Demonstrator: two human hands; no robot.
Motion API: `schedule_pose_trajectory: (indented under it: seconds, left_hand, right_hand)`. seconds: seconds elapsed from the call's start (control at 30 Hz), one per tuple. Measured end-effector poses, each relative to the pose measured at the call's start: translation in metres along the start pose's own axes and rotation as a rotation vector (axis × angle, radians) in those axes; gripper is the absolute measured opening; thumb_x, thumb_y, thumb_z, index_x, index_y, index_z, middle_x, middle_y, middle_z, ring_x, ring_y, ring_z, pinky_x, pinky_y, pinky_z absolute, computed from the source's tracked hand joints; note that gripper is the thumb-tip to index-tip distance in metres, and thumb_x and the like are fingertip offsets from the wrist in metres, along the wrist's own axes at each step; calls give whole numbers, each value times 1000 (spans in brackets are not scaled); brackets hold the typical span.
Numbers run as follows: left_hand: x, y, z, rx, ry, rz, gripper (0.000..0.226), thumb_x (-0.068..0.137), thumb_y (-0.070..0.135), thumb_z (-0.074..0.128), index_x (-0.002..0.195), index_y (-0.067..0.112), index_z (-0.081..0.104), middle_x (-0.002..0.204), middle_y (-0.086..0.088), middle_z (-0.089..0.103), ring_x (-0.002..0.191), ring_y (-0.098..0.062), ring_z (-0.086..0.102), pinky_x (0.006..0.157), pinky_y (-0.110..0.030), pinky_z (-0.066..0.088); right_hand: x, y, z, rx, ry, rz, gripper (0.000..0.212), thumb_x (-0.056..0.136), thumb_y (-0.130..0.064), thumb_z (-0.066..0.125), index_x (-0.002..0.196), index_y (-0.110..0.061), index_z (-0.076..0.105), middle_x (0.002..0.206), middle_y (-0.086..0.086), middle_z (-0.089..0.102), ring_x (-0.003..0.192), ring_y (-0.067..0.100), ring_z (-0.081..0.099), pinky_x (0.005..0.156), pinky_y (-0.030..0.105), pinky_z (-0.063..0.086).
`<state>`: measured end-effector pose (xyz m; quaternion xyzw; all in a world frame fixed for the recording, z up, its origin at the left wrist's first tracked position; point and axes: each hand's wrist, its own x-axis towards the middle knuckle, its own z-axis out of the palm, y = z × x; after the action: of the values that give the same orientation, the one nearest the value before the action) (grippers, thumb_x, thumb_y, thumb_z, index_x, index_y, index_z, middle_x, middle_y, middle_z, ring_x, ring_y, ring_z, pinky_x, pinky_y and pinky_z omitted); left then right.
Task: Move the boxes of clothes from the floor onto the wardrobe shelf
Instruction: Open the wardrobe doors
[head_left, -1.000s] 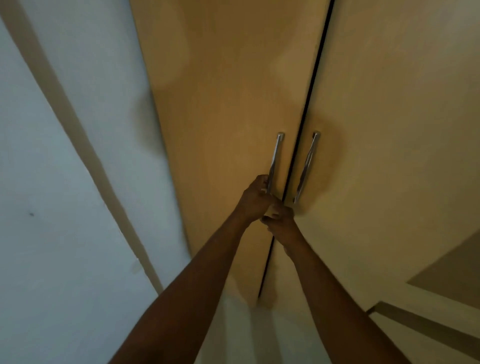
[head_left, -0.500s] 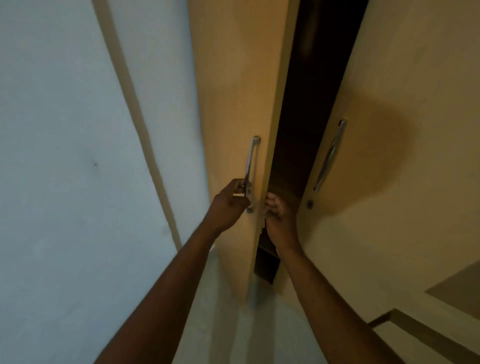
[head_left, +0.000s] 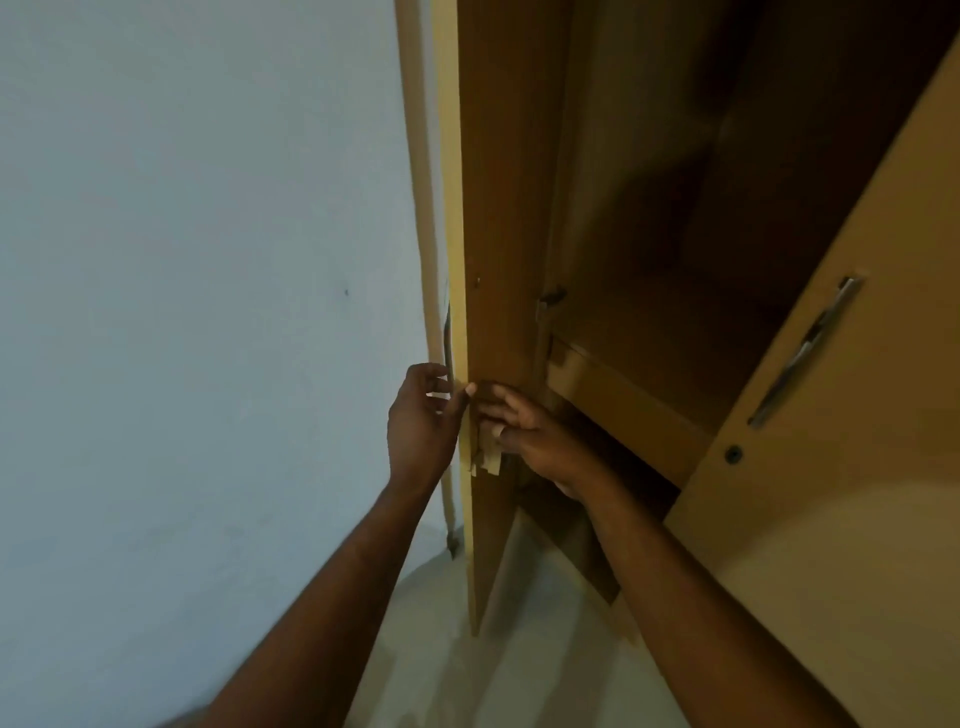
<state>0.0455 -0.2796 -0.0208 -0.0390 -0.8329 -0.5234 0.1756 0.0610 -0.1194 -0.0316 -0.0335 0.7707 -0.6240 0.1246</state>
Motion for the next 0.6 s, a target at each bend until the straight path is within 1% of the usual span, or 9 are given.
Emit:
schedule_pose_trajectory:
  seconds: [0.03, 0.1, 0.17, 0.23, 0.33, 0.47, 0.5, 0.57, 0.6]
  left_hand:
    - [5, -5, -4, 14, 34, 7, 40, 87, 43, 68, 116, 19, 56, 106, 4, 68, 91, -14, 67, 74, -26, 55]
    - [14, -12, -11, 49, 81, 16, 32, 88, 43, 66, 111, 22, 58, 101, 7, 69, 88, -12, 67, 74, -29, 57]
    - [24, -20, -20, 77, 117, 16, 27, 89, 44, 65, 107, 25, 59, 98, 11, 69, 86, -9, 67, 74, -32, 58]
    - [34, -28, -29, 105, 150, 19, 27, 90, 43, 65, 108, 25, 60, 97, 9, 72, 85, -10, 68, 73, -32, 58]
    - [51, -37, -41, 126, 171, -4, 27, 91, 39, 64, 112, 23, 61, 98, 4, 75, 84, -13, 71, 71, -31, 57]
    - [81, -52, -57, 113, 184, -60, 23, 92, 28, 63, 114, 21, 63, 100, 2, 76, 85, -14, 72, 71, -27, 55]
    - [90, -56, -61, 105, 183, -78, 23, 92, 26, 63, 114, 20, 63, 102, 0, 76, 85, -16, 72, 73, -29, 57]
    - [104, -61, -64, 77, 178, -108, 23, 93, 24, 61, 115, 19, 63, 104, -2, 75, 86, -19, 73, 77, -38, 60]
    - [111, -63, -66, 65, 176, -119, 23, 93, 23, 61, 115, 18, 63, 105, -3, 74, 86, -19, 73, 77, -41, 61]
  right_hand:
    - [8, -2, 5, 1, -22, -7, 55, 104, -20, 45, 153, -33, 26, 153, -9, 44, 140, 13, 42, 116, 42, 36]
    - [23, -7, 12, -7, 2, -28, 55, 103, -21, 46, 152, -35, 27, 156, -8, 38, 143, 17, 39, 115, 43, 38]
    - [40, -19, 19, -8, 38, -60, 55, 103, -17, 45, 152, -35, 27, 159, -7, 33, 144, 18, 36, 113, 40, 39]
    - [56, -32, 29, -16, 34, -94, 58, 103, -12, 43, 154, -34, 24, 161, -6, 27, 145, 19, 34, 112, 40, 40]
    - [77, -44, 44, -8, 11, -93, 61, 103, -10, 42, 155, -32, 19, 163, -2, 21, 146, 22, 33, 110, 39, 41]
    - [105, -50, 67, -15, -20, -77, 63, 103, -14, 45, 155, -35, 17, 164, -3, 17, 145, 23, 34, 110, 38, 42]
    - [112, -52, 74, -37, -18, -84, 64, 102, -19, 47, 155, -38, 16, 164, -5, 18, 142, 23, 38, 111, 40, 42]
    - [123, -55, 83, -102, -10, -83, 66, 95, -33, 52, 149, -50, 19, 161, -10, 24, 125, 19, 53, 108, 47, 46]
    - [130, -56, 86, -111, -11, -75, 67, 90, -39, 53, 146, -55, 21, 158, -12, 28, 118, 18, 56, 105, 49, 48]
